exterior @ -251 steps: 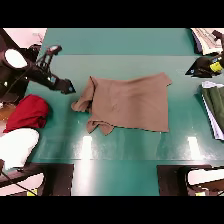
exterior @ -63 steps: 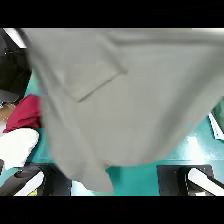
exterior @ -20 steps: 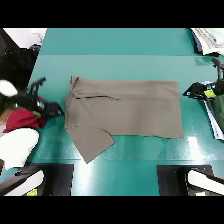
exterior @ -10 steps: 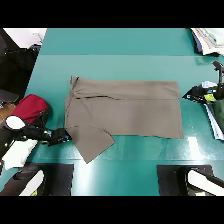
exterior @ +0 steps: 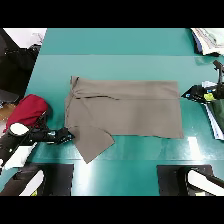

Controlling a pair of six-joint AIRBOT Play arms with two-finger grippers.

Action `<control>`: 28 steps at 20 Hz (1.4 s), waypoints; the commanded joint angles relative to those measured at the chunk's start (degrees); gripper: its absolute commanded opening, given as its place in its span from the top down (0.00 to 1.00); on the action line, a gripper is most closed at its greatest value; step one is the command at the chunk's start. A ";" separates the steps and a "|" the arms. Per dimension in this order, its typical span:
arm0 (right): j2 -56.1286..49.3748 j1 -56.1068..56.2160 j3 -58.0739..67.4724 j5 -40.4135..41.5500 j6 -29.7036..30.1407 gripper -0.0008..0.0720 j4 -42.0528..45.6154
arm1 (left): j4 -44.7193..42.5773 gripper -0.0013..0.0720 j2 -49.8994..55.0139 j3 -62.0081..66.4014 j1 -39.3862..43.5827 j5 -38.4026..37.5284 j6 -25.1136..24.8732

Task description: Fold the shirts.

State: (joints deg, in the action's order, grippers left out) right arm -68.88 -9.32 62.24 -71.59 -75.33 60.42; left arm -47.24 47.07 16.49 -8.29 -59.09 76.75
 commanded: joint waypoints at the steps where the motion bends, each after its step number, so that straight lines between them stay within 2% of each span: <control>1: 0.09 -0.31 -0.04 -0.68 -0.02 0.41 -0.79 | 3.02 0.92 -0.07 -0.28 -0.02 2.03 -2.25; 2: 0.09 -1.07 -0.07 -1.81 -0.04 0.41 -0.79 | 2.97 0.95 -0.07 -0.24 -0.02 1.99 -2.25; 5: 1.09 -5.66 -2.64 -7.04 0.02 0.41 0.09 | 2.95 0.95 -0.17 -0.17 -0.02 0.74 -2.49; 8: 6.14 -12.44 -12.79 -6.95 0.00 0.41 6.86 | 3.21 0.95 -0.17 -0.17 -0.02 -0.57 -4.04; 9: 7.69 -14.88 -16.39 -6.80 0.00 0.37 8.83 | 3.52 0.95 -0.17 -0.17 -0.02 -0.50 -5.09; 10: 8.68 -17.53 -19.74 -6.73 0.02 0.33 9.01 | 3.67 0.95 -0.17 -0.17 -0.02 -0.28 -5.25; 13: 8.24 -23.32 -27.28 -6.34 3.04 0.34 4.66 | 3.85 0.95 -0.17 -0.17 -0.02 1.05 -5.25; 15: 6.80 -23.37 -30.21 -4.83 3.85 0.37 2.47 | 3.85 0.95 -0.17 -0.17 -0.02 1.09 -5.25; 20: 3.52 -16.98 -31.17 -3.13 3.82 0.37 2.19 | 3.96 0.95 -0.17 -0.17 -0.02 1.09 -5.25; 21: 3.52 -15.85 -31.17 -2.97 3.82 0.40 2.27 | 3.96 0.95 -0.17 -0.17 -0.02 1.05 -5.22; 23: 4.76 -14.49 -31.17 -2.91 3.85 0.60 2.56 | 3.91 0.95 -0.17 -0.17 -0.04 0.68 -5.16; 25: 7.76 -14.60 -31.15 -2.91 3.87 0.96 2.78 | 3.41 0.95 -0.17 0.44 -0.02 -0.55 -4.66; 28: 14.73 -17.66 -31.15 -4.66 3.87 0.97 3.23 | -0.17 0.95 -0.24 7.10 -0.02 -5.27 -4.55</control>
State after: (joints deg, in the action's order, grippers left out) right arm -59.00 -25.47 31.11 -74.52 -71.48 63.61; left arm -44.82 46.89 19.42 -8.27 -60.62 71.88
